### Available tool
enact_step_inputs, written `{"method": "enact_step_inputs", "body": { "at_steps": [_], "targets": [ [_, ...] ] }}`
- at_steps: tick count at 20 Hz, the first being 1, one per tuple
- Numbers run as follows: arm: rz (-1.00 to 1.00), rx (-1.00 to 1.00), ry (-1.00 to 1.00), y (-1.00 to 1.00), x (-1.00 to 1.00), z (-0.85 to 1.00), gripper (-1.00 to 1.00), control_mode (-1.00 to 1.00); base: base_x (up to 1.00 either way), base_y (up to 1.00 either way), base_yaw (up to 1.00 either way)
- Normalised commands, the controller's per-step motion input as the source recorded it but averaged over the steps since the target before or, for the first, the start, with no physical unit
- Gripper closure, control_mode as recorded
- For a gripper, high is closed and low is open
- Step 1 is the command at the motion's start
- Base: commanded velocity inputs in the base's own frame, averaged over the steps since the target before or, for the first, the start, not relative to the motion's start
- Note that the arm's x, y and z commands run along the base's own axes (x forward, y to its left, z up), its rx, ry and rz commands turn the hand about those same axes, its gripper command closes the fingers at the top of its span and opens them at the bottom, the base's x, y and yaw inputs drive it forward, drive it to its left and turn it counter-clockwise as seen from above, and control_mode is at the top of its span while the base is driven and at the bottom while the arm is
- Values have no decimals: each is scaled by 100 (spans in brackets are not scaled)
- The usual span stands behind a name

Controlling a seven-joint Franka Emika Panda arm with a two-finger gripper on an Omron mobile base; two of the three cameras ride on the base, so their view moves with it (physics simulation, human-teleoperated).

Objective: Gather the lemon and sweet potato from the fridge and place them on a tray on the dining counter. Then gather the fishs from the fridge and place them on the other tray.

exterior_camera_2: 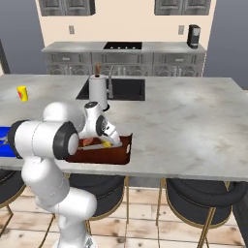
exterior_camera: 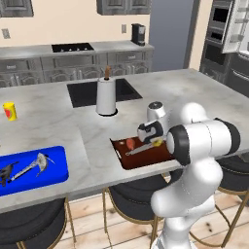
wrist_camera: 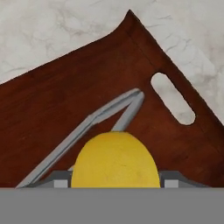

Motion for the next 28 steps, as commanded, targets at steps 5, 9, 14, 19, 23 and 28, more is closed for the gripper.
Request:
{"method": "enact_step_inputs", "body": {
  "at_steps": [5,9,14,19,23,28],
  "targets": [
    [-2,0,5,0,31,-33,100,-100,0,0,0],
    [-2,0,4,0,22,-35,100,-100,0,0,0],
    [-2,0,-1,0,-21,-33,-100,-100,0,0,0],
    [-1,0,-5,0,-41,-18,-100,-100,0,0,0],
    [0,0,0,0,2,-1,-100,-100,0,0,0],
    [0,0,0,0,21,0,-100,-100,0,0,0]
  ]
}}
